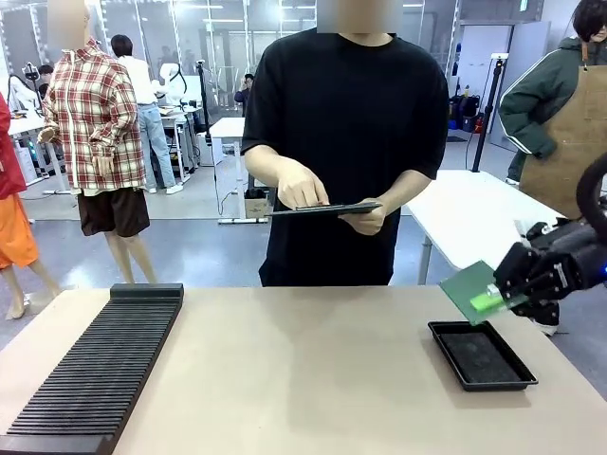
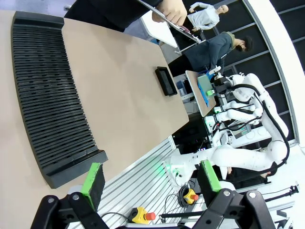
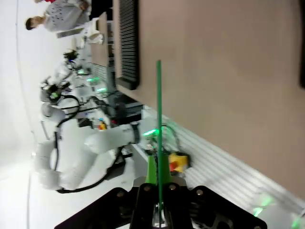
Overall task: Inspect the PCB.
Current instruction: Place the Blank PCB in the ESD tray.
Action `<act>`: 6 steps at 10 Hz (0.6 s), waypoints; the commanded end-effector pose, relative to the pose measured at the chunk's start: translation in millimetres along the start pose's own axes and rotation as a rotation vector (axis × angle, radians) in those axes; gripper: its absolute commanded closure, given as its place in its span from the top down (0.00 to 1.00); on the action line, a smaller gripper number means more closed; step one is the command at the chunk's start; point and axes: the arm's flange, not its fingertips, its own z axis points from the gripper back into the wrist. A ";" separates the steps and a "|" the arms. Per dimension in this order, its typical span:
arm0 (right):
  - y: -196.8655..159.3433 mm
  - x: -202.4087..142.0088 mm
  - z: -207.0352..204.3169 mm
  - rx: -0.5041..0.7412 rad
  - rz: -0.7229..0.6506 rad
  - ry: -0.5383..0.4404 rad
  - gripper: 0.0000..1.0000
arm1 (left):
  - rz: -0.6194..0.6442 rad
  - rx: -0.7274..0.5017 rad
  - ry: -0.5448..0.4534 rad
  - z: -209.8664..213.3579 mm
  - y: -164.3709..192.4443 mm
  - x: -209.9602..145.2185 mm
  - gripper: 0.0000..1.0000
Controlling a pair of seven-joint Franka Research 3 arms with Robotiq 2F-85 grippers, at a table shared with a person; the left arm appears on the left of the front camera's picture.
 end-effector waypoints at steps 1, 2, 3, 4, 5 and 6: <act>-27.5 20.2 -4.9 -0.028 0.048 -0.047 0.03 | 0.005 0.013 0.008 0.5 -0.8 -0.2 1.00; -47.9 24.3 -8.6 -0.109 0.052 -0.087 0.03 | 0.005 0.013 0.008 0.5 -0.8 -0.2 1.00; -62.3 29.8 -8.7 -0.141 0.051 -0.106 0.03 | 0.005 0.013 0.008 0.5 -0.8 -0.2 1.00; -71.5 36.4 -10.7 -0.260 0.040 -0.119 0.03 | 0.005 0.013 0.008 0.5 -0.8 -0.2 1.00; -78.3 43.6 -16.0 -0.331 0.043 -0.132 0.03 | 0.005 0.013 0.008 0.5 -0.8 -0.2 1.00; -84.2 50.2 -20.9 -0.337 0.043 -0.130 0.03 | 0.005 0.013 0.008 0.5 -0.8 -0.2 1.00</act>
